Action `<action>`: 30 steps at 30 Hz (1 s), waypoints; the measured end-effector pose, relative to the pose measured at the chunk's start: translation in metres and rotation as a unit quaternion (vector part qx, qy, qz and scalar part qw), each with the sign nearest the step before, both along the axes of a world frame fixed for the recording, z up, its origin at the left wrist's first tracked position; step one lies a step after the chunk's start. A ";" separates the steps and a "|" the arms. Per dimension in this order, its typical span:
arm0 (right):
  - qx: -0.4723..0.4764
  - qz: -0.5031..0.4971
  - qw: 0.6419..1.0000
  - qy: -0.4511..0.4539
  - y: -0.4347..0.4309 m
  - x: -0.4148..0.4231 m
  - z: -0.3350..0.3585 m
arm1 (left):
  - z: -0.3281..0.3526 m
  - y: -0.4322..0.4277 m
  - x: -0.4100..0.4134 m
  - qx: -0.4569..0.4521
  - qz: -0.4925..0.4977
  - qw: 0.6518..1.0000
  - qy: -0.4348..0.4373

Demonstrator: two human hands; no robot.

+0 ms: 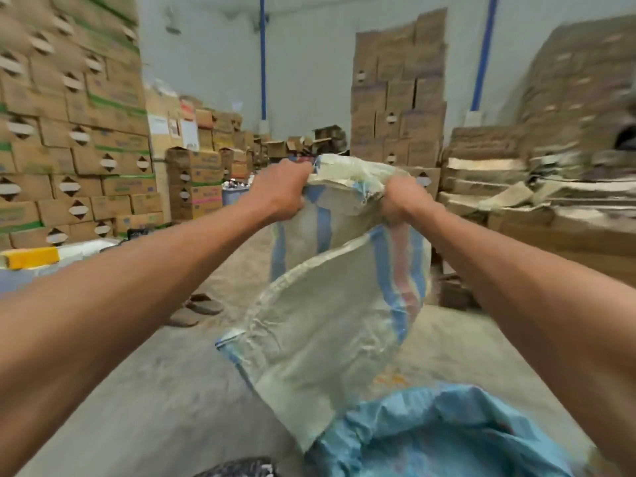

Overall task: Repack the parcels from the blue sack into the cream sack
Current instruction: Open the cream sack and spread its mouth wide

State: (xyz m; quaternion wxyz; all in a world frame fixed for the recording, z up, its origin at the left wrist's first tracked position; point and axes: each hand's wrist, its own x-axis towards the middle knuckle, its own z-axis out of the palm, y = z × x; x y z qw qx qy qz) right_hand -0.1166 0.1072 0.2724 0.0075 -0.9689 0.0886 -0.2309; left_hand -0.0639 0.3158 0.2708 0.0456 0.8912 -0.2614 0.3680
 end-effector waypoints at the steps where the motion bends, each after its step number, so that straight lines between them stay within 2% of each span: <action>1: -0.002 -0.004 1.000 -0.018 -0.012 -0.009 0.012 | 0.012 -0.011 -0.010 -0.006 -0.009 1.000 -0.002; 6: 0.032 -0.021 0.997 -0.068 -0.063 -0.065 0.029 | 0.035 -0.064 -0.051 -0.013 -0.041 0.999 0.033; 15: 0.055 0.090 0.994 -0.010 -0.116 -0.140 -0.020 | 0.011 -0.101 -0.090 -0.012 -0.036 0.997 0.067; 17: 0.035 0.091 0.995 -0.009 -0.120 -0.145 -0.023 | 0.010 -0.103 -0.096 -0.039 -0.040 0.994 0.098; 19: -0.038 0.062 0.996 -0.051 -0.118 -0.144 -0.026 | 0.012 -0.100 -0.100 -0.092 -0.039 0.982 0.158; 21: -0.107 0.026 0.984 -0.140 -0.110 -0.140 -0.032 | 0.015 -0.094 -0.100 -0.169 -0.065 0.953 0.242; 22: -0.117 0.014 0.976 -0.182 -0.103 -0.139 -0.035 | 0.018 -0.094 -0.101 -0.221 -0.089 0.928 0.286; 25: -0.039 0.007 0.973 -0.227 -0.065 -0.134 -0.040 | 0.029 -0.087 -0.101 -0.362 -0.130 0.837 0.389; 28: 0.106 0.070 0.970 -0.205 -0.035 -0.122 -0.041 | 0.039 -0.082 -0.103 -0.441 -0.143 0.765 0.446; 30: 0.184 0.168 0.964 -0.089 -0.017 -0.111 -0.041 | 0.045 -0.076 -0.101 -0.466 -0.148 0.723 0.488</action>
